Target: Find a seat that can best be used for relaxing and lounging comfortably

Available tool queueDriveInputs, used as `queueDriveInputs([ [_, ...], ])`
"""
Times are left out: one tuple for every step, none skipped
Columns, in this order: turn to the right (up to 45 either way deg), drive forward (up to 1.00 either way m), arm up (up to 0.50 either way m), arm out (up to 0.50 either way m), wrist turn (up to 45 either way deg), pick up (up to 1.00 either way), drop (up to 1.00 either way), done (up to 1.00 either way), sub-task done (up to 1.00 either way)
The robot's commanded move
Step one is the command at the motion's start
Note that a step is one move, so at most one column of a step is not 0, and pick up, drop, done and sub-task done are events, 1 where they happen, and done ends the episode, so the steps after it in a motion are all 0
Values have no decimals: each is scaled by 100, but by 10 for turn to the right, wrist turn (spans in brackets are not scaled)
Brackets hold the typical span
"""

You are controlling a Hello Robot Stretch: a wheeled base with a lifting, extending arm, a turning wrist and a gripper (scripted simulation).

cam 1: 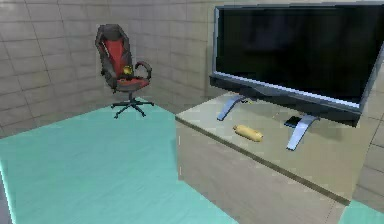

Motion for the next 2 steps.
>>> queueDriveInputs([
  [-240, 0, 0, 0, 0, 0, 0, 0, 0],
  [-30, 0, 0, 0, 0, 0, 0, 0, 0],
])
